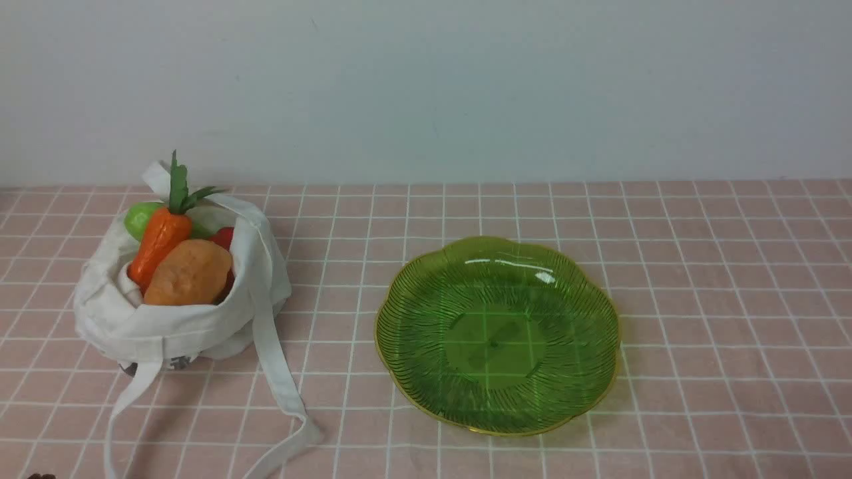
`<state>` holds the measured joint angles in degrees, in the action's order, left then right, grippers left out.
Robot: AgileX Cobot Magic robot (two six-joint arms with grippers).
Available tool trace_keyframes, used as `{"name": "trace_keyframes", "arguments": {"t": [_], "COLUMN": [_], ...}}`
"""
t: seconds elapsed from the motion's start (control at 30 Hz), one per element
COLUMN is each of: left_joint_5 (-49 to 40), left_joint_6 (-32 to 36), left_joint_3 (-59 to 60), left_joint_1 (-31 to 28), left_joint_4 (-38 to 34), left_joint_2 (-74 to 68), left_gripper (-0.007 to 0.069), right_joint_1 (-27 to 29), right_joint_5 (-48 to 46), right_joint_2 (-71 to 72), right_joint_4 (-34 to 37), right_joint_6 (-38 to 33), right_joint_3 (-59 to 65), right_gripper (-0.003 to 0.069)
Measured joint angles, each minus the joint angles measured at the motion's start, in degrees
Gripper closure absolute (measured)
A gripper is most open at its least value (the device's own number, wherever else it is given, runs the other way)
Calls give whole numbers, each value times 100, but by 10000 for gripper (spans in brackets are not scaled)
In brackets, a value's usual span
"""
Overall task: Take vegetables from bag on pink coffee tablecloth place on plate.
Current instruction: 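Reach into the cloth bag toward a vegetable inside it with the left gripper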
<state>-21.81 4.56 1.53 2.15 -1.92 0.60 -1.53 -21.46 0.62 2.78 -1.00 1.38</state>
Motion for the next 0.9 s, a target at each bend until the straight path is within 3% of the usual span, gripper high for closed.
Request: {"name": "trace_keyframes", "arguments": {"t": [0.9], "left_joint_5": [150], "left_joint_6": [-6], "left_joint_3": [6], "left_joint_1": [0], "left_joint_4": [-8], "left_joint_2": [0], "left_gripper": [629], "right_joint_1": [0], "right_joint_5": [0], "right_joint_2": [0], "right_joint_4": [0], "right_joint_6": [2], "right_joint_3": [0], "right_gripper": [673]}}
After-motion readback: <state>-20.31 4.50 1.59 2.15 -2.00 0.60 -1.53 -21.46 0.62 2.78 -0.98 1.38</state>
